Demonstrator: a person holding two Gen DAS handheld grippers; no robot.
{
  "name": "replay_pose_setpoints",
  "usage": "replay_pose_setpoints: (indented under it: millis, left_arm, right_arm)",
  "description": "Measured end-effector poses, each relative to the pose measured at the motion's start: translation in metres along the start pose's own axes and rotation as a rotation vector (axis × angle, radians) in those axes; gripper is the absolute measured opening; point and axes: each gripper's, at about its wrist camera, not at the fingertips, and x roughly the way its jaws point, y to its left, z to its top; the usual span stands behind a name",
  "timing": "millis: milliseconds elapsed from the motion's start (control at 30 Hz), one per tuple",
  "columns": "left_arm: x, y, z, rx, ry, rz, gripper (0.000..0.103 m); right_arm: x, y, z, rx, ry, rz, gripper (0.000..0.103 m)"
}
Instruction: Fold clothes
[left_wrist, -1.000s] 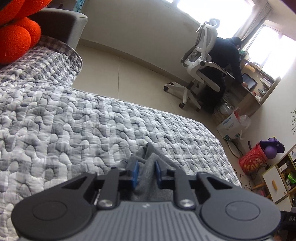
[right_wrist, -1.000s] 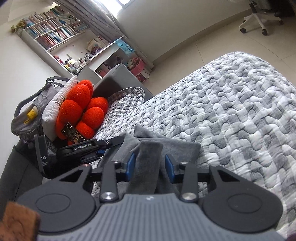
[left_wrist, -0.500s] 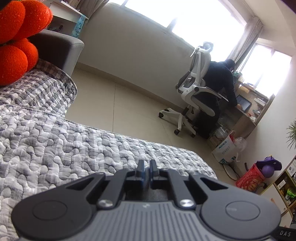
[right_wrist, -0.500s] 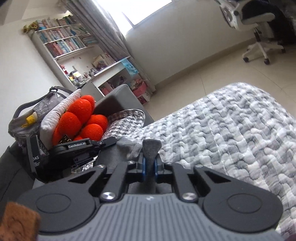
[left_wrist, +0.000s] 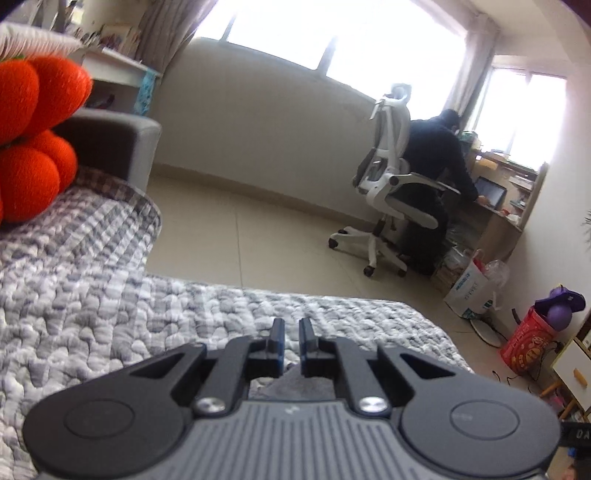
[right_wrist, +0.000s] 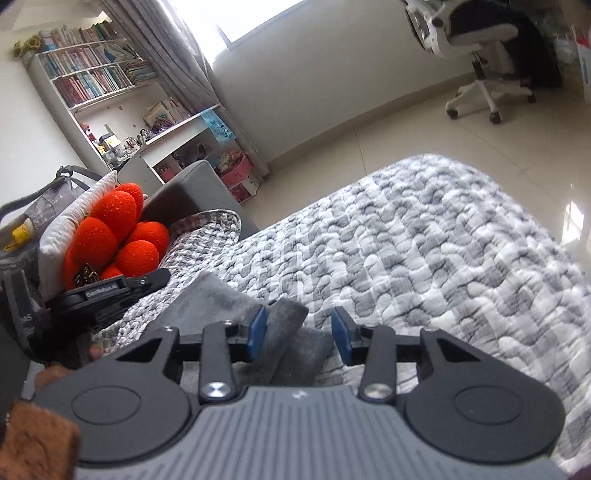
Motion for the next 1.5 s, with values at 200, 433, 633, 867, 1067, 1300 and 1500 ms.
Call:
replay_pose_setpoints:
  millis: [200,433,633,867,1067,1300,1500]
  left_arm:
    - [0.004,-0.029,-0.014,0.19,0.044,-0.103,0.006]
    - [0.036,-0.038,-0.043,0.337,0.163,-0.107,0.006]
    - [0.05,-0.021,-0.041,0.261,0.153,-0.096,0.003]
    - [0.045,-0.02,-0.038,0.226,0.134,-0.057,0.003]
    - [0.035,-0.034,-0.037,0.267,0.122,-0.042,0.003]
    - [0.043,-0.04,-0.048,0.277,0.123,-0.004,0.003]
    - [0.045,-0.037,-0.047,0.257,0.138,-0.003,0.003]
  right_arm:
    - [0.002,0.047,-0.008,-0.292,-0.101,-0.02,0.043]
    - [0.042,0.068,-0.036,-0.541,0.032,-0.004,0.031]
    - [0.058,0.043,-0.025,-0.455,0.027,-0.067,0.034]
    - [0.052,0.033,-0.017,-0.333,0.033,-0.034,0.041]
    - [0.021,0.02,-0.007,-0.18,0.005,-0.026,0.041]
    - [0.024,0.003,-0.003,0.016,0.089,0.01,0.012]
    - [0.031,0.006,-0.011,-0.033,0.123,-0.066,0.007]
